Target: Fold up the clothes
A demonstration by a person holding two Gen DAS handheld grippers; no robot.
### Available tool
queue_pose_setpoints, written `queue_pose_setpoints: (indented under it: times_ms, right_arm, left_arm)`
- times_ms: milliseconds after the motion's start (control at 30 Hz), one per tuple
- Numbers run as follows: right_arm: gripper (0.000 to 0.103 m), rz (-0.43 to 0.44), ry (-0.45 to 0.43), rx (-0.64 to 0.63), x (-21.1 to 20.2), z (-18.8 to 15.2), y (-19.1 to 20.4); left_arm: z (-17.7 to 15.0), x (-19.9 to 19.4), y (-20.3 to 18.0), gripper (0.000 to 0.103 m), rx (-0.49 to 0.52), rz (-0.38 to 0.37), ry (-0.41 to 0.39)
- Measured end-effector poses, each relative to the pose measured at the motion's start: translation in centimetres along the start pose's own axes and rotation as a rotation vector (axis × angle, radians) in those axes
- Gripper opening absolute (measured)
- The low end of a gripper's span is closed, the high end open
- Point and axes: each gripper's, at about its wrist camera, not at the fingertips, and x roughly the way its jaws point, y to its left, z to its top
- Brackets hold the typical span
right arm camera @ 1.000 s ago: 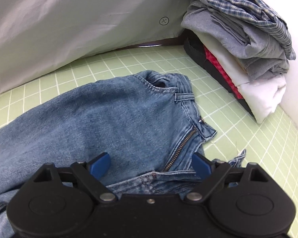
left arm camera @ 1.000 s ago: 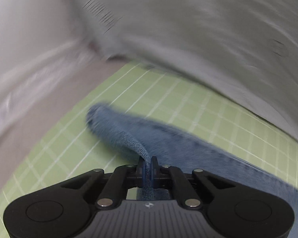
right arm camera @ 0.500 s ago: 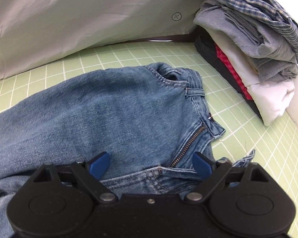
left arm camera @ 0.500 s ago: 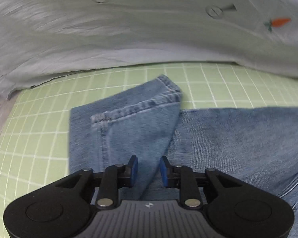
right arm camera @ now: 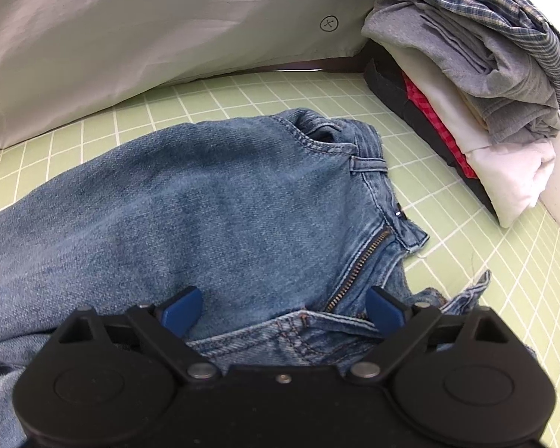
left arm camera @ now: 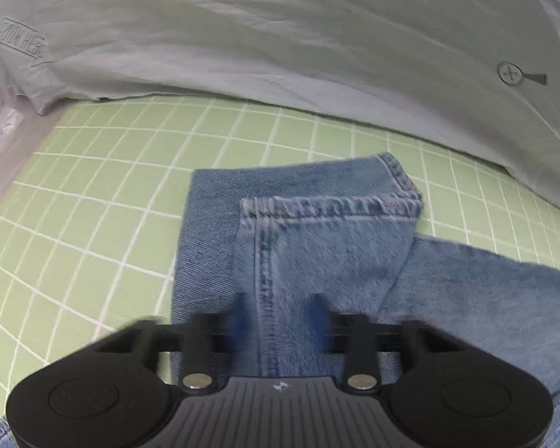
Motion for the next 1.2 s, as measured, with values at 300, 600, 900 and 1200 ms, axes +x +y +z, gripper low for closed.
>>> queue_pose_setpoints:
  times_ms: [300,600,900,1200]
  right_arm:
    - [0.096,0.011,-0.001,-0.024,-1.5,-0.3,0.0]
    - [0.096,0.171,0.004,-0.046,-7.7,-2.3,-0.1]
    - [0.096,0.263,0.042,-0.127,-15.5,-9.6,1.1]
    - [0.096,0.252,0.069,-0.125,-19.8,-16.4,1.6]
  left_arm:
    - [-0.5,-7.9,10.3,0.012,-0.173,0.403,-0.172]
    - [-7.5,-12.2,17.9,0.068,-0.476,0.379,-0.003]
    - [-13.9,-12.0,20.2,0.077,-0.541,0.306,0.111]
    - [-14.0,-11.5,21.3,0.070,-0.446,0.204,0.069]
